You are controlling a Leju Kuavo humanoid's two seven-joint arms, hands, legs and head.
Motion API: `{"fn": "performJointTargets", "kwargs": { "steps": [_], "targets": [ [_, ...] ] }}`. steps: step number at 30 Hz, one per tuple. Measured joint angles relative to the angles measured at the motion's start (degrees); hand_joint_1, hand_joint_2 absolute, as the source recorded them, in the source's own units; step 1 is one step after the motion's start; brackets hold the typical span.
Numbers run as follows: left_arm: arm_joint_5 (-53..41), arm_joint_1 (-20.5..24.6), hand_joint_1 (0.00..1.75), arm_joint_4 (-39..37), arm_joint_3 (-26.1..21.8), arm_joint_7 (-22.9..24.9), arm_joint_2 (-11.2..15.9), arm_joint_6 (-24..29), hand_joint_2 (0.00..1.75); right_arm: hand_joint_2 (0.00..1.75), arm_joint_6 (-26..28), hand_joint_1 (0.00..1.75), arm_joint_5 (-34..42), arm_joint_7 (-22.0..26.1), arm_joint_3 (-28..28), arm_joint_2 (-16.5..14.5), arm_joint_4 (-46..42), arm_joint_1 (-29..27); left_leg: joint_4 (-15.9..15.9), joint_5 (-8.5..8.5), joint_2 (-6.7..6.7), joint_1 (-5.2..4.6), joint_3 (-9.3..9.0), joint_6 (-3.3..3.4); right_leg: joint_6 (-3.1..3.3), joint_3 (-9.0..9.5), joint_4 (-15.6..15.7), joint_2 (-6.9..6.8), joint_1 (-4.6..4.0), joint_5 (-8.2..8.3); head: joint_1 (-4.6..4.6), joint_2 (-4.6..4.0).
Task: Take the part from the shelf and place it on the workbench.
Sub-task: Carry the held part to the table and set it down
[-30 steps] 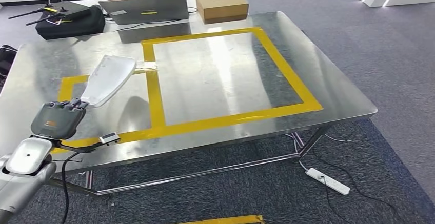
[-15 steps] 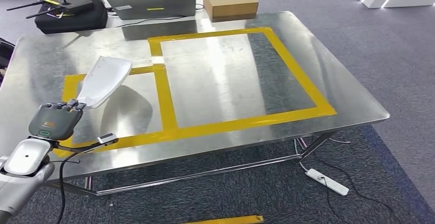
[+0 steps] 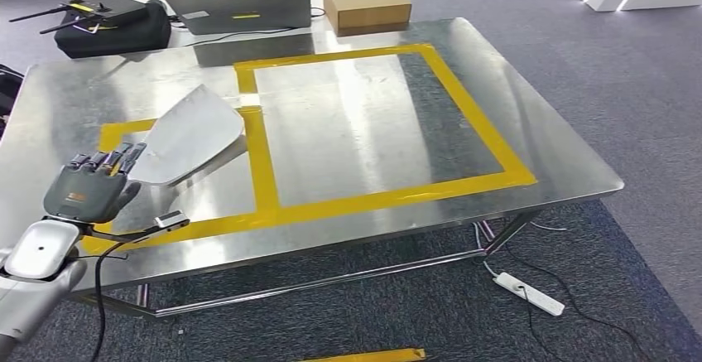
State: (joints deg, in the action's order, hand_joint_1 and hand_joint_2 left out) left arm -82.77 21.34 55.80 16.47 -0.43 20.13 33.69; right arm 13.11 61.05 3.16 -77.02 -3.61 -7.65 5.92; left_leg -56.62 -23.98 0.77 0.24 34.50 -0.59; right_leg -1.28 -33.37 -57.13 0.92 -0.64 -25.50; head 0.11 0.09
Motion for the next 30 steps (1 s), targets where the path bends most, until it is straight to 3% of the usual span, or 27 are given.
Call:
{"fn": "performJointTargets", "kwargs": {
  "steps": [16,21,23,25,26,27,28,30],
  "targets": [
    [1.53,0.47,0.00,-0.10,-0.51,-0.82,-0.05,0.23,0.00,0.00,-0.10,0.00,0.41,0.10,-0.45,-0.01,0.00,0.01,0.01,-0.03,0.00,0.00,-0.13,0.03,0.03,0.15,0.04,0.01,-0.01,-0.03,0.00,0.00],
    [2.46,0.89,0.00,-0.10,-1.50,-0.85,-0.23,0.43,0.00,0.00,-0.03,0.00,0.80,0.11,-0.56,-0.09,-0.01,0.06,0.56,0.22,-0.15,-0.01,-0.57,1.04,-0.88,0.06,-0.25,-0.02,0.22,-0.44,-0.01,0.00],
    [2.83,1.07,0.00,-0.10,-1.61,-0.97,-0.29,0.43,0.00,0.00,0.03,0.00,0.93,0.14,-0.66,-0.09,-0.01,0.09,1.19,0.65,-0.36,0.35,-1.04,1.37,-1.25,-1.56,-3.95,-0.16,0.27,-2.83,0.21,0.00],
    [3.06,1.12,0.00,-0.10,-1.69,-1.16,-0.38,0.43,0.00,0.00,0.05,0.00,1.03,0.16,-0.85,-0.09,-0.01,0.09,1.23,0.65,-0.50,0.38,-1.12,1.44,-1.64,-5.13,-11.62,-0.28,0.58,-6.51,0.40,0.00],
    [3.08,1.09,0.00,-0.11,-1.72,-1.23,-0.44,0.43,0.00,0.00,0.05,0.00,1.07,0.15,-0.94,-0.09,0.00,0.06,1.23,0.64,-0.55,0.42,-1.11,1.42,-1.86,-6.73,-14.89,-0.32,0.79,-7.56,0.39,0.00],
    [3.08,1.06,0.00,-0.11,-1.73,-1.28,-0.49,0.43,0.00,0.00,0.06,0.00,1.09,0.15,-1.01,-0.09,0.00,0.02,1.22,0.63,-0.58,0.52,-1.10,1.32,-2.12,-7.54,-16.42,-0.34,0.98,-7.56,0.39,0.00],
    [3.09,1.03,0.00,-0.12,-1.75,-1.31,-0.54,0.43,0.00,0.00,0.07,0.00,1.11,0.15,-1.04,-0.09,0.00,0.00,1.20,0.60,-0.59,0.70,-1.11,1.13,-2.39,-7.16,-15.54,-0.38,1.21,-6.37,0.40,0.00],
    [3.23,1.03,0.00,-0.12,-1.83,-1.32,-0.62,0.43,0.00,0.00,0.08,0.00,1.14,0.15,-1.07,-0.09,-0.01,0.07,0.96,0.44,-0.58,1.18,-1.12,0.37,-3.13,-3.68,-8.36,-0.54,1.77,-2.51,0.44,0.00]
  ]
}}
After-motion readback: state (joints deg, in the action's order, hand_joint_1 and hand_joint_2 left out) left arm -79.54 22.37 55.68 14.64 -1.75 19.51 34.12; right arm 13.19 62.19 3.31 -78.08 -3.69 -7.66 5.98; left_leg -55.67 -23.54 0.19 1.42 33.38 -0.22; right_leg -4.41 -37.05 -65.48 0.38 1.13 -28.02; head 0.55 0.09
